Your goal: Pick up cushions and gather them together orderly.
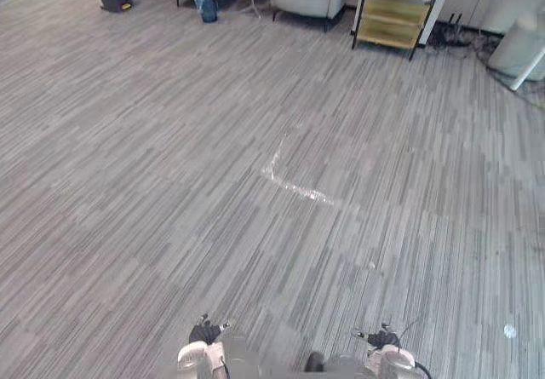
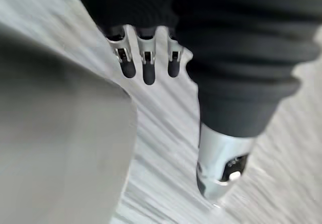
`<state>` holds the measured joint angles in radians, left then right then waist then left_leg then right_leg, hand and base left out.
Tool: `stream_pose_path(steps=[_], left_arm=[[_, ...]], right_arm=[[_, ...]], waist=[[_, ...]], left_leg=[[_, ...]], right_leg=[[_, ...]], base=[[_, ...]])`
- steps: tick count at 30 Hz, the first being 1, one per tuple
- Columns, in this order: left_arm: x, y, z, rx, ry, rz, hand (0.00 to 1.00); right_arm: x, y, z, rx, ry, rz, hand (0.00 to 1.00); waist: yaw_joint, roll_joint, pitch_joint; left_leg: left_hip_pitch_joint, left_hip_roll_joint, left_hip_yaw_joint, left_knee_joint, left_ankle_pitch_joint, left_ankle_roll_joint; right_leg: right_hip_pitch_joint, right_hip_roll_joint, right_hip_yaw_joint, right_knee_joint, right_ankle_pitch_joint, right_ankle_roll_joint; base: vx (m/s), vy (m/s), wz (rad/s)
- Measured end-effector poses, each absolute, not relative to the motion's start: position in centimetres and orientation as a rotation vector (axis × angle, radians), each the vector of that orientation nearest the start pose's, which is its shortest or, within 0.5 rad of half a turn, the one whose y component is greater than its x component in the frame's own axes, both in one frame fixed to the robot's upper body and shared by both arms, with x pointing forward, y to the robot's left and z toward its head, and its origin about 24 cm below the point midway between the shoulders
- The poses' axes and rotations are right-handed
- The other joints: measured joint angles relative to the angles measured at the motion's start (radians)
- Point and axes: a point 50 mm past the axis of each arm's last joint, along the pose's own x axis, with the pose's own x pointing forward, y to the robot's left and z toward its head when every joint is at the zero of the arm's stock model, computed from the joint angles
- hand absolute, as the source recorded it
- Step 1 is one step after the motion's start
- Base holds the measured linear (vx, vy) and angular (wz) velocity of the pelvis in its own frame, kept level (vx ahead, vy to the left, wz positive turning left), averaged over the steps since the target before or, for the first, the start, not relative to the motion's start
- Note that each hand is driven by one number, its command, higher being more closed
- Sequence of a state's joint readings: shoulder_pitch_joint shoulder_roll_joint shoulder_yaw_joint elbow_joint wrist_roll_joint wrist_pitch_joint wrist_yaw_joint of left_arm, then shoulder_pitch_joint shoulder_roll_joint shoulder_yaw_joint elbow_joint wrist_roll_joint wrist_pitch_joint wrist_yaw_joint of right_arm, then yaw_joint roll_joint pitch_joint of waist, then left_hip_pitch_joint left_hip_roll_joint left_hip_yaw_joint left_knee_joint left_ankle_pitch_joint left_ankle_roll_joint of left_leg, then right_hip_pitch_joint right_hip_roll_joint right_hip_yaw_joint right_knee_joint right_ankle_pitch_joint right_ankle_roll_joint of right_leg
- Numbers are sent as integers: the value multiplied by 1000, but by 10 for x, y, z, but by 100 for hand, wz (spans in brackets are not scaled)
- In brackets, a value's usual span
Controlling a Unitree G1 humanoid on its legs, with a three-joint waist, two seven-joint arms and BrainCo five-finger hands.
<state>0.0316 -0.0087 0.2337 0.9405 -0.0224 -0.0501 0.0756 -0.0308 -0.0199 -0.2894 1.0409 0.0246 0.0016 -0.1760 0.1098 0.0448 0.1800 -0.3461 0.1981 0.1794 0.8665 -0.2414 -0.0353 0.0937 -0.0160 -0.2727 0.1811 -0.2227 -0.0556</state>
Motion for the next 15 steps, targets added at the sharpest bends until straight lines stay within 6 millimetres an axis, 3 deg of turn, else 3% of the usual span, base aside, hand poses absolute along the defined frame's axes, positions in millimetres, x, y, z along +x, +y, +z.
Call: stream_pose_path(steps=[1,2,3,4,5,7,8,9,10,11,12,13,15], left_arm=[[136,184,-145,-99,914,305,0],[136,184,-145,-101,911,304,0],[137,183,-144,-105,906,305,0],[137,184,-144,-108,904,311,0],[141,186,-143,-101,894,309,0],[146,194,-140,-88,879,322,0],[147,198,-138,-111,859,357,0],[144,199,-139,-107,860,359,0],[140,197,-141,-105,877,354,0],[131,196,-146,-85,921,326,0],[131,199,-147,-50,940,298,0],[131,200,-147,-31,955,282,0],[130,197,-149,-25,976,265,0]], right_arm=[[135,-199,-150,69,1010,-435,0],[138,-199,-149,76,1003,-437,0],[140,-198,-149,87,999,-438,0],[139,-196,-149,89,1000,-436,0],[140,-190,-150,102,1006,-425,0],[142,-186,-150,111,1006,-418,0],[142,-182,-150,127,1003,-419,0],[134,-187,-152,124,1018,-439,0],[132,-188,-152,122,1020,-440,0],[127,-188,-154,121,1029,-439,0],[128,-185,-154,128,1027,-433,0],[126,-185,-155,128,1034,-434,0],[122,-189,-155,125,1033,-443,0]], waist=[[6,0,0],[10,0,0],[24,-1,0],[36,-8,0],[57,-40,-9],[47,-71,-1],[63,-73,1],[67,-75,-19],[68,-61,-27],[58,-59,-45],[33,-79,-41],[21,-89,-36],[5,-74,-25]], left_leg=[[-4,-25,28,-148,5,0],[-4,-67,35,-368,48,0],[-1,-102,32,-565,160,11],[4,-110,36,-602,211,8],[22,-141,62,-614,274,42],[9,-142,75,-523,230,76],[-40,-107,93,-336,192,119],[-21,-102,113,-343,177,117],[7,-103,108,-387,160,119],[104,-126,80,-454,52,69],[164,-169,62,-504,39,71],[215,-183,58,-536,38,70],[348,-190,37,-606,27,65]], right_leg=[[20,-3,15,-26,-1,7],[50,-8,34,-59,-8,19],[79,-13,63,-86,-27,30],[91,-18,80,-93,-30,41],[118,-43,119,-126,-34,59],[142,-72,123,-148,18,102],[161,-71,148,-120,75,109],[142,-72,155,10,77,131],[120,-67,148,84,78,137],[25,-99,136,361,107,195],[-67,-152,136,580,109,239],[-117,-181,113,680,81,219],[-213,-228,-8,728,-2,159]], base=[[540,19,-56],[530,83,-64],[558,115,-65],[735,150,-79],[648,113,-50],[645,126,-19],[679,182,-19],[545,150,-24],[455,177,-15],[377,128,23],[596,146,42],[532,41,57],[645,21,40]])
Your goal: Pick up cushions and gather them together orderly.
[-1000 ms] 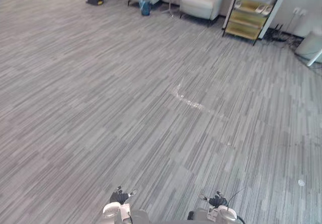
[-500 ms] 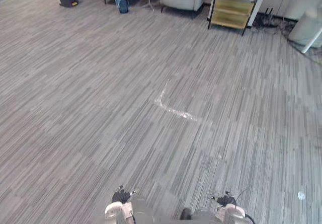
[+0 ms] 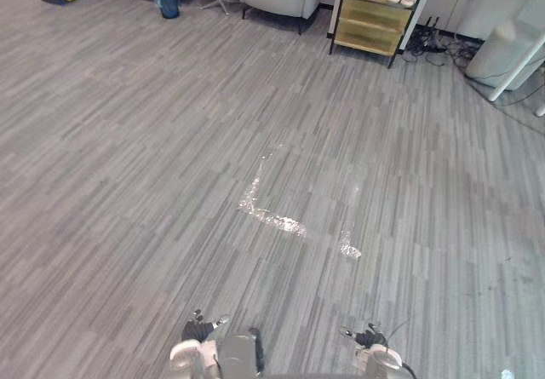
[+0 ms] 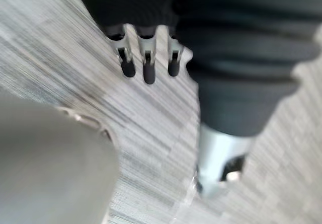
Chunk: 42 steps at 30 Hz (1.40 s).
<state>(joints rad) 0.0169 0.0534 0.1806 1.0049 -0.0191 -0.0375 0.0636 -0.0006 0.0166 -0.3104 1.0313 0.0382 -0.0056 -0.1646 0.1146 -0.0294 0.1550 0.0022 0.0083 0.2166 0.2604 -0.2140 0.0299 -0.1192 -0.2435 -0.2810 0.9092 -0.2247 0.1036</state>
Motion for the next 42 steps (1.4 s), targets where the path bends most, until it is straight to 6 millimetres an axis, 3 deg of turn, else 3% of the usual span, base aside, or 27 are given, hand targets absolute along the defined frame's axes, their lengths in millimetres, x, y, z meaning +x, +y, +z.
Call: stream_pose_path(steps=[1,3,4,5,6,7,8,10,13,15,17,19,20,22,24,28,30,32,33,34,35,38,40,42], left_arm=[[130,194,-150,-21,984,250,0],[135,189,-149,-20,974,230,0],[135,187,-149,-6,976,210,0],[135,187,-149,-4,976,207,0],[132,187,-150,0,984,203,0],[129,193,-151,7,992,221,0],[128,191,-152,0,998,221,0],[123,180,-155,-25,1016,208,0],[121,178,-156,-20,1029,195,0],[125,181,-154,-47,1007,227,0],[131,185,-150,-39,974,231,0],[137,187,-146,-37,939,235,0],[139,184,-145,-41,926,228,0],[141,180,-144,-42,914,218,0],[137,180,-145,-52,919,227,0],[139,185,-144,-53,915,242,0],[138,187,-145,-47,919,242,0],[136,186,-147,-46,935,236,0],[135,187,-147,-36,942,229,0],[132,190,-148,-18,957,221,0],[130,190,-150,8,971,198,0],[128,197,-150,43,979,191,0],[129,195,-150,39,978,186,0],[128,194,-150,39,981,184,0]], right_arm=[[122,-194,-154,113,1029,-449,0],[125,-199,-153,101,1017,-454,0],[126,-201,-152,98,1013,-456,0],[126,-201,-152,97,1012,-456,0],[124,-201,-153,95,1022,-458,0],[121,-201,-154,92,1038,-451,0],[124,-207,-153,78,1031,-453,0],[128,-220,-149,52,1011,-472,0],[124,-219,-151,62,1028,-475,0],[125,-210,-152,68,1027,-452,0],[125,-206,-153,71,1030,-443,0],[125,-204,-153,75,1033,-446,0],[126,-204,-153,75,1031,-448,0],[129,-205,-152,73,1021,-448,0],[128,-203,-153,74,1027,-443,0],[125,-196,-155,90,1042,-433,0],[125,-193,-155,97,1039,-425,0],[129,-190,-153,82,1020,-398,0],[130,-189,-153,73,1021,-381,0],[129,-189,-153,73,1026,-378,0],[123,-189,-155,69,1043,-370,0],[124,-190,-156,61,1051,-362,0],[129,-195,-154,48,1040,-365,0],[131,-201,-153,31,1034,-367,0]], waist=[[-14,12,7],[-17,25,14],[-24,23,14],[-26,22,13],[-32,11,15],[-32,-11,19],[-28,12,19],[-42,69,5],[-50,83,6],[-50,88,18],[-40,77,31],[-24,61,37],[-5,60,37],[-1,68,35],[27,63,26],[30,28,10],[44,19,2],[44,19,0],[44,16,3],[39,16,3],[24,20,2],[-2,15,-1],[-9,29,8],[-11,39,17]], left_leg=[[62,12,-20,-38,0,0],[124,32,-39,-67,0,0],[161,39,-45,-93,-4,-9],[176,38,-46,-103,-10,-18],[216,31,-51,-120,-37,-65],[272,20,-76,-120,-68,-108],[281,40,-70,-118,-67,-109],[286,93,-91,-92,-50,-120],[241,144,-123,83,-43,-131],[40,209,-192,590,27,-115],[-100,223,-187,781,-29,-97],[-198,201,-151,730,-73,-78],[-242,178,-129,602,-90,-63],[-263,120,-120,320,-73,-65],[-219,48,-121,35,160,-75],[-217,11,-80,80,112,-6],[-176,6,-59,92,64,5],[-101,7,-43,50,10,1],[-46,-3,-38,31,-9,0],[-4,-6,-36,21,-19,6],[52,-9,-37,-6,-25,2],[108,9,-60,-55,-25,2],[132,34,-79,-74,-28,-4],[148,57,-92,-78,-40,-25]], right_leg=[[-33,-2,-82,-77,-38,-42],[-98,27,-148,-262,-39,-60],[-140,56,-147,-433,27,-69],[-144,67,-144,-491,62,-74],[-152,90,-129,-651,201,-94],[-165,100,-94,-647,328,-190],[-171,111,-92,-624,328,-191],[-175,161,-96,-571,206,-196],[-136,207,-107,-553,133,-206],[-5,263,-112,-618,86,-220],[80,277,-112,-655,58,-232],[146,276,-99,-696,57,-214],[182,276,-82,-725,54,-202],[216,263,-59,-749,39,-178],[253,238,11,-780,14,-135],[281,189,54,-812,25,-85],[279,171,88,-741,20,-68],[178,138,101,-448,-13,-7],[86,94,86,-227,-13,31],[57,67,62,-137,-26,27],[27,28,-3,-98,-47,-3],[-29,11,-120,-237,-60,-35],[-80,35,-134,-407,-20,-50],[-110,75,-105,-591,102,-52]], base=[[429,-13,38],[505,-103,57],[612,-161,60],[523,-177,60],[558,-217,44],[557,-222,20],[533,-209,-8],[506,-208,-25],[472,-216,-12],[447,-151,5],[346,-83,4],[355,-81,-15],[240,-3,-32],[339,92,-37],[398,165,-65],[456,115,-21],[408,127,-33],[330,104,-40],[269,62,-22],[349,57,-3],[250,25,12],[327,-33,28],[349,-139,32],[314,-175,22]])
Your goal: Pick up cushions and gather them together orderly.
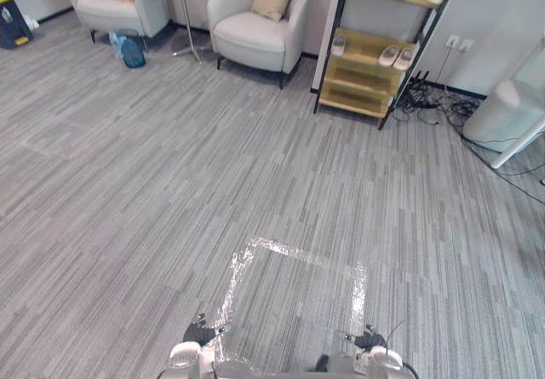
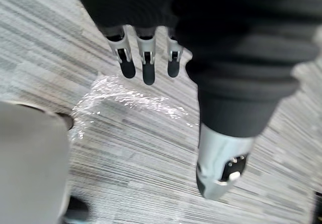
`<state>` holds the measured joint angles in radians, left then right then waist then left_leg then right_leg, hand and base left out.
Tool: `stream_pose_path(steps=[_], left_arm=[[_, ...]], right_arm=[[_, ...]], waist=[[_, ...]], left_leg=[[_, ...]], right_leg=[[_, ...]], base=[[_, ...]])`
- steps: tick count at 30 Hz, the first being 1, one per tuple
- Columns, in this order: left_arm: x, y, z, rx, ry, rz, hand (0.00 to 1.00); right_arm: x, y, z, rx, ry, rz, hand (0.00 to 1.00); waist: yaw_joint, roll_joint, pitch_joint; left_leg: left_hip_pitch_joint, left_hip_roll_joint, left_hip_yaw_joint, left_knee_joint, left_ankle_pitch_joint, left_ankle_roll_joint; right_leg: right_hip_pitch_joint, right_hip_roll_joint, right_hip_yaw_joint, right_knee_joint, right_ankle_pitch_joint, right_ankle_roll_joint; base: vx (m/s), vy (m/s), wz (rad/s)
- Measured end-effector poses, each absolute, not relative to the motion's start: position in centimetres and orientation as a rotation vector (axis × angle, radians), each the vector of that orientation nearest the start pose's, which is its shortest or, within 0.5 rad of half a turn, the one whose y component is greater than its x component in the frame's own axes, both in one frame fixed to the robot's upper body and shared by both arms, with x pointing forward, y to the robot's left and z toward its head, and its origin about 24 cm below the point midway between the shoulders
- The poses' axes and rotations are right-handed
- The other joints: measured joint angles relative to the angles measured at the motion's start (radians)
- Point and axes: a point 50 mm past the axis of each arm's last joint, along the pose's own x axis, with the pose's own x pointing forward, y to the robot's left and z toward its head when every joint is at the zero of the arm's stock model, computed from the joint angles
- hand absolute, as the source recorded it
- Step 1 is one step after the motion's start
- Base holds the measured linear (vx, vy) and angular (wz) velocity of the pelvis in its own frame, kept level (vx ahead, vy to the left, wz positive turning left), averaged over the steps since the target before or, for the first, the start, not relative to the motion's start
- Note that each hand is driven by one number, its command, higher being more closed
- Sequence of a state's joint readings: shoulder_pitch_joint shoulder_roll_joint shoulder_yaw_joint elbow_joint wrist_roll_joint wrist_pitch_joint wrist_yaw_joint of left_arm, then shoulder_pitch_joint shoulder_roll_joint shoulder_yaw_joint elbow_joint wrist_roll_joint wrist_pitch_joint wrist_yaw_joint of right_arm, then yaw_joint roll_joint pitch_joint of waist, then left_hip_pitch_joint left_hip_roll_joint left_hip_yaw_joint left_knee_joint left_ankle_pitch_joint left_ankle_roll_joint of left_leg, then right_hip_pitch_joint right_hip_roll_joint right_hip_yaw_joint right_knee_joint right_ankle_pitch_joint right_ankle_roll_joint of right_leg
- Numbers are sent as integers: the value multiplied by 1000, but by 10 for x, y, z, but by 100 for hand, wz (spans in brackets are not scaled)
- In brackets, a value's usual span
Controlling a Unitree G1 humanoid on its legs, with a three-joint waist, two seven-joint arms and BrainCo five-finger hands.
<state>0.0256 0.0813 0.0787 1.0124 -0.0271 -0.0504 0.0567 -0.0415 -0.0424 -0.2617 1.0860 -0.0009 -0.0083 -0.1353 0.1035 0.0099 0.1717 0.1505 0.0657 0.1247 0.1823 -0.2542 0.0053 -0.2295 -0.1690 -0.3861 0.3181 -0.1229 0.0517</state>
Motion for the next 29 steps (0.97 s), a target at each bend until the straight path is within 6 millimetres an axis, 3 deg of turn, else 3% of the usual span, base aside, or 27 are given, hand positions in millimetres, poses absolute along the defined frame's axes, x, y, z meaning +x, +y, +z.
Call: stream_pose_path(steps=[2,3,4,6,7,8,9,10,12,14,15,16,17,22,29], left_arm=[[126,198,-150,47,985,191,0],[123,196,-152,46,999,190,0],[122,195,-152,44,1001,189,0],[122,189,-153,23,1004,188,0],[124,187,-153,-10,997,205,0],[124,186,-153,-16,994,208,0],[128,182,-151,-36,972,214,0],[132,182,-149,-35,958,210,0],[139,181,-146,-22,932,192,0],[142,178,-145,-13,923,174,0],[143,173,-145,-20,921,164,0],[143,171,-145,-25,922,163,0],[142,172,-145,-28,926,167,0],[144,174,-145,-26,920,172,0],[136,179,-147,-42,943,205,0]], right_arm=[[128,-201,-154,29,1042,-370,0],[124,-209,-154,15,1051,-381,0],[125,-212,-153,5,1046,-384,0],[126,-215,-153,-5,1049,-385,0],[126,-213,-153,-4,1054,-379,0],[126,-213,-153,-6,1053,-378,0],[127,-212,-153,-17,1051,-367,0],[127,-211,-153,-19,1051,-367,0],[127,-206,-154,-8,1056,-372,0],[129,-205,-153,6,1044,-384,0],[130,-205,-151,10,1026,-389,0],[131,-205,-151,13,1024,-389,0],[126,-201,-153,29,1032,-395,0],[123,-192,-154,57,1040,-389,0],[113,-187,-158,65,1066,-390,0]], waist=[[-3,-22,-1],[-14,-1,-1],[-14,7,-5],[-18,24,-13],[-18,47,-11],[-18,50,-9],[-16,62,2],[-14,60,9],[-7,34,20],[-7,34,19],[-4,45,16],[4,54,13],[18,44,8],[17,18,11],[17,-10,-34]], left_leg=[[35,-7,-16,-6,-23,-41],[63,14,-43,-6,-49,-73],[62,29,-47,2,-48,-74],[-3,66,-79,177,-50,-77],[-154,117,-133,490,-16,-78],[-171,124,-137,530,-7,-77],[-250,166,-145,707,19,-70],[-292,178,-141,777,5,-76],[-342,161,-93,709,-32,-86],[-344,114,-76,490,-36,-86],[-341,82,-93,339,-18,-77],[-340,54,-124,248,51,-86],[-288,25,-127,187,91,-84],[-230,-14,-106,179,82,-48],[-182,-39,-89,103,70,-39]], right_leg=[[3,12,68,-106,125,-4],[1,33,87,-55,163,-42],[1,38,88,-38,141,-48],[18,74,76,-34,75,-60],[71,122,45,-69,54,-82],[79,127,43,-74,51,-86],[126,161,33,-96,35,-109],[161,172,27,-103,28,-126],[235,173,19,-143,28,-119],[270,167,25,-181,25,-107],[284,165,36,-182,18,-96],[284,161,51,-174,10,-85],[285,144,85,-153,-2,-66],[340,107,106,-170,-13,-42],[344,84,134,-194,-24,-17]], base=[[303,-241,27],[354,-288,21],[396,-355,15],[351,-338,12],[215,-223,16],[275,-248,19],[221,-141,4],[331,-199,5],[271,-128,1],[218,-20,-7],[216,71,-19],[319,117,-38],[272,76,-19],[207,72,-5],[41,24,-11]])
